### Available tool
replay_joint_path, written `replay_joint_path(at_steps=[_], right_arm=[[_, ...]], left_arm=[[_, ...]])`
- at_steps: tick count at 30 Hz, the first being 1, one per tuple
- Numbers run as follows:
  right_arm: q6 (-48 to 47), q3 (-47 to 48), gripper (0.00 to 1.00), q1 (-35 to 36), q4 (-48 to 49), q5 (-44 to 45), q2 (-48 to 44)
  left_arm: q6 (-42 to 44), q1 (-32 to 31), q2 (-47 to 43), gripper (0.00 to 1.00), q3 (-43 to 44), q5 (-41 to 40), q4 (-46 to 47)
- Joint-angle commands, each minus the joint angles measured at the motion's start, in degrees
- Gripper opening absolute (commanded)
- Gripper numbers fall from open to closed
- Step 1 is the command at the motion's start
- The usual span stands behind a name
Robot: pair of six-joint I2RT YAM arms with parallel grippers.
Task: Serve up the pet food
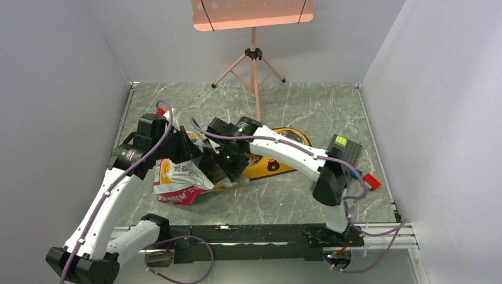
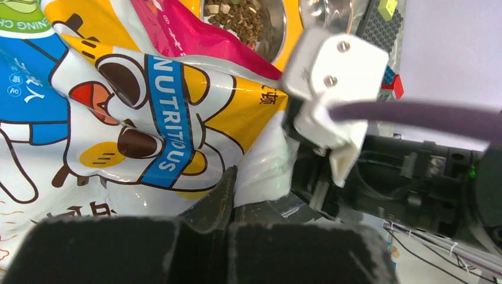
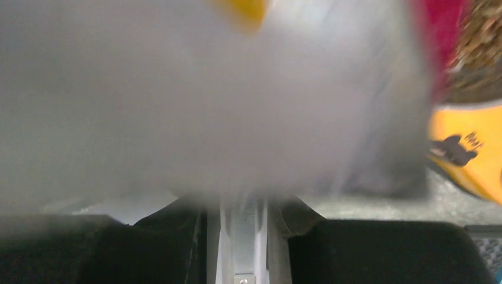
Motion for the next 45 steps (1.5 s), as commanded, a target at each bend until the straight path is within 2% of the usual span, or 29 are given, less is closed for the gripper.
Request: replay_joint_path(at_steps=[1,3,5,8,13,18,27,42,45], right_arm=[[-1.52,6.3,0.0,-0.53,15.19,4.7,8.97],[-2.87,4.55,0.0,-0.85,29.48,3.26,10.01],[-3.86,2.32,0.0,-0.88,41.63,6.26,9.95],[-2.78,9.36,0.0,-3.4,42.92,8.73,13.21],[-1.91,-6.41,0.0,-4.2,59.25,9.66,0.44],[-3.14,-14.21,0.0,-4.27,62.41,10.7,-8.65],[-4.81,-25.52,0.0,-4.32,62.99,9.94,-19.45],[-7.72,-39.32,0.0,-2.81,67.51,9.44,-32.79],[-9.6,-39.77,0.0,-2.45,67.18,9.41,-33.94]], left_arm=[[-5.37,-0.28,-0.06,0.0,0.3,1.67,7.42],[-7.22,-0.27,0.32,0.0,0.04,2.07,8.28],[-9.05,-0.28,1.29,0.0,0.44,3.66,8.66],[-9.78,-0.3,2.81,0.0,2.38,4.68,7.38],[-8.36,-0.3,3.67,0.0,6.14,0.28,3.08],[-8.47,-0.26,2.89,0.0,7.59,-4.02,2.43],[-4.56,-0.22,2.93,0.0,11.54,-8.82,-0.04],[-3.11,0.03,0.86,0.0,11.48,-10.56,-1.22],[-3.51,0.05,0.52,0.0,11.44,-10.58,-1.47]])
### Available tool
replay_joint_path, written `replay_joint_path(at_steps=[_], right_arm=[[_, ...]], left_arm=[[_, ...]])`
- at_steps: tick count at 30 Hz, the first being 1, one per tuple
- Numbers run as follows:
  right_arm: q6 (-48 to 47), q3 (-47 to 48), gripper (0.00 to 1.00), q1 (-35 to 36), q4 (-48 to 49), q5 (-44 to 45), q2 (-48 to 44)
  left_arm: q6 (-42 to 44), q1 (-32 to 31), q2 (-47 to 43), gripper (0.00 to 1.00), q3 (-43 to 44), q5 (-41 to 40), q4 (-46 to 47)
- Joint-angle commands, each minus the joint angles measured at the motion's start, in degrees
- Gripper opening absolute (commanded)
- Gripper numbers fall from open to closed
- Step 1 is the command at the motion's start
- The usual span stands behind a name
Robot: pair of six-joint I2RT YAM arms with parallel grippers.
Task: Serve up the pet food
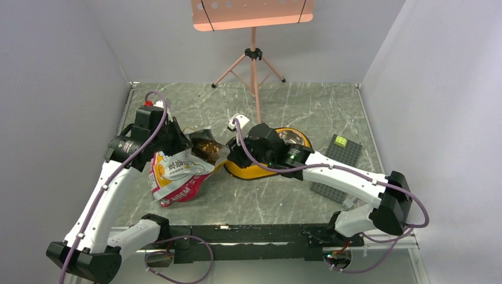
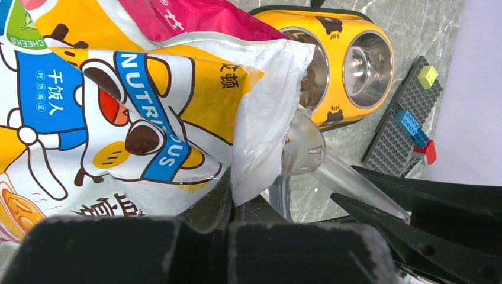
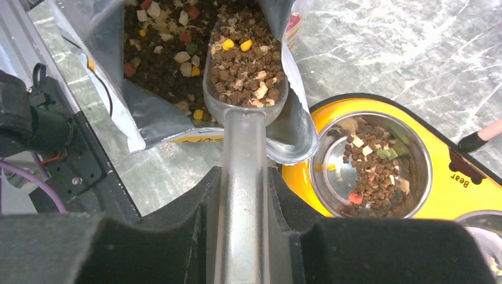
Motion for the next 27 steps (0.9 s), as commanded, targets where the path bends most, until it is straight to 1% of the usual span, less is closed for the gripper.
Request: replay_joint_path(at_steps=[1,11,16,19,27], right_arm=[[-4.14,0.35,0.0,0.36,9.23,2.89,-4.28],[-7.2,0.11,0.0,1.98,7.91,4.54,-9.36],[-7.31,1.26,0.0,2.57,5.54,5.32,-11.48],[-9.1,1.12,0.0,2.79,4.49,5.57,-12.68],[-9.02,-0.1,0.0,2.84,1.77,6.44,-15.38]], left_arm=[[-1.02,-0.39,-3.29,0.0,4.12,3.21,2.96],[-4.06,-0.02,-1.59,0.0,5.78,3.21,5.07],[-4.78,0.07,-0.51,0.0,6.52,2.73,4.22],[-5.67,0.27,-0.12,0.0,6.38,3.08,4.74],[-6.93,0.43,0.53,0.0,7.3,3.05,5.59]])
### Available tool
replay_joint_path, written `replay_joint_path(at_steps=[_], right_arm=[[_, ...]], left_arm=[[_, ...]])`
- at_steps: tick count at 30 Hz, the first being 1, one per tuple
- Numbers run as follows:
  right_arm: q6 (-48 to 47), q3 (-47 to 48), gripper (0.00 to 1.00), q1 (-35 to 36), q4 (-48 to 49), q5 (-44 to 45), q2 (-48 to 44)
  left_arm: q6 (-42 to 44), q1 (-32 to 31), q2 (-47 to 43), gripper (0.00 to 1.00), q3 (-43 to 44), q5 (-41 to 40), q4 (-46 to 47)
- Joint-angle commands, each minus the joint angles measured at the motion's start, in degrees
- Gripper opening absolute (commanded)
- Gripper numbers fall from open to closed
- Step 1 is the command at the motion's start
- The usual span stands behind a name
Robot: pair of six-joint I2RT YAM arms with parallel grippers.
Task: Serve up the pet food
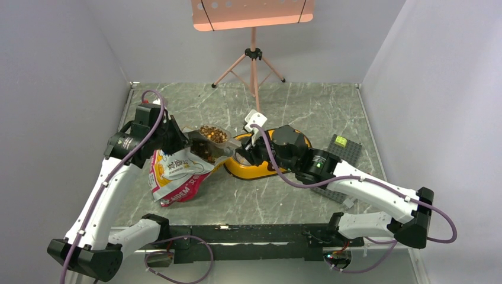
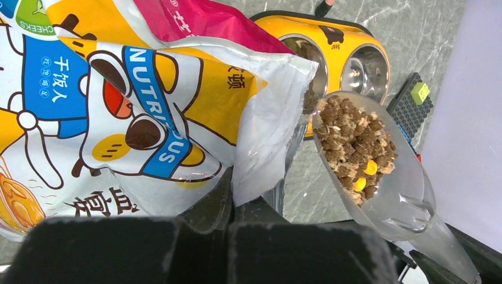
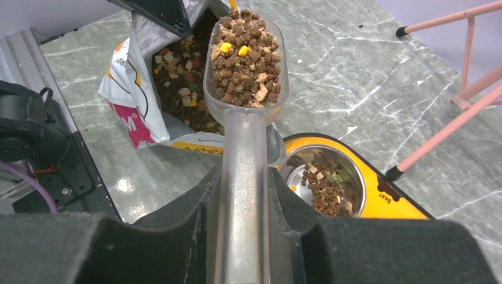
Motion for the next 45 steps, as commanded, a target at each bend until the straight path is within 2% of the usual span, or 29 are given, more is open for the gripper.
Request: replay_joint_path(at_steps=[1,12,23,33,45], right_arm=[[-0.64,1.12,0.0,0.24,1.35,1.68,-3.36],[0.27,-0.55,0.0,0.46,-2.89,1.75,-7.62],[3.09,-4.53,0.0,0.46,-5.03,6.44,-11.88],[4.87,-9.28,0.0,0.48,-7.36,14.09,-16.84],[10.74,-19.83,0.0,0.05,-10.64,22.82,-21.12]], left_arm=[[-2.85,-0.1,-0.63,0.0,5.58,3.84,7.24],[-3.8,0.21,-0.15,0.0,5.83,0.95,8.86],[-3.94,0.34,1.09,0.0,7.19,-0.06,9.47],[-4.56,0.32,0.68,0.0,7.12,-0.71,9.3],[-3.89,0.31,0.68,0.0,8.47,-1.45,8.17]])
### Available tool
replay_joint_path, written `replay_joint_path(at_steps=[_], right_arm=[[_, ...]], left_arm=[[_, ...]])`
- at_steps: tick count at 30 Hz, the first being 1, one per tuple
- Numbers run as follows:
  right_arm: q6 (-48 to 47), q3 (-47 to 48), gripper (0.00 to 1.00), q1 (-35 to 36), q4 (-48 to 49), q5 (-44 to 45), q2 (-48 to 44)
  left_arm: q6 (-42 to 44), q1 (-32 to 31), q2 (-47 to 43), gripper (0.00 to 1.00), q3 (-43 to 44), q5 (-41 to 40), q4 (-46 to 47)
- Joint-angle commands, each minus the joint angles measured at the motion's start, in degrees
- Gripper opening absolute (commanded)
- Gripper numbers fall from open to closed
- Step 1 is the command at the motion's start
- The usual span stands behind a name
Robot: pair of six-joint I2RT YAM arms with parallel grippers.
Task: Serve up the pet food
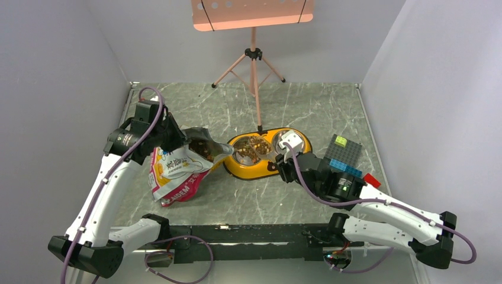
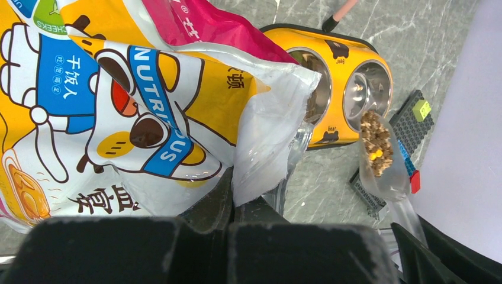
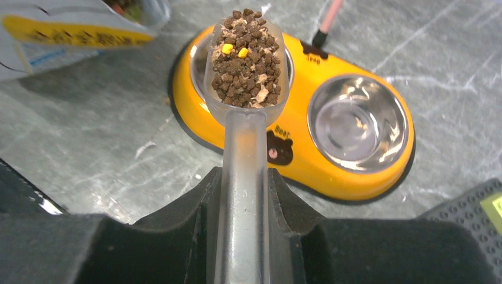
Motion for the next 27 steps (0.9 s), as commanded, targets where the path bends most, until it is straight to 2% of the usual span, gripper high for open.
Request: replay_joint_path(at_steps=[1,11,19,22,27], right_arm=[[3.66,-2.31,0.0,-0.18,0.71,4.73,-0.81],[9.1,-3.11,0.0,-1.67,1.09,6.79,2.13],[14.34,-4.72,0.0,-3.32,-2.09,12.38,1.95],[15.44,-6.12,0.0,-5.91,-2.75,12.43,1.86],[15.29,-6.9,0.0,-12.92,-1.94,6.99,3.63]], left_arm=[[-1.84,0.25,-1.16,0.0,5.82,1.17,9.86],[-2.02,0.26,-2.24,0.0,4.06,1.85,11.11],[-0.76,0.25,-2.57,0.0,3.98,1.65,10.92],[-0.44,0.23,-2.35,0.0,4.18,2.03,11.21],[0.46,0.25,-1.77,0.0,5.02,2.76,11.55]])
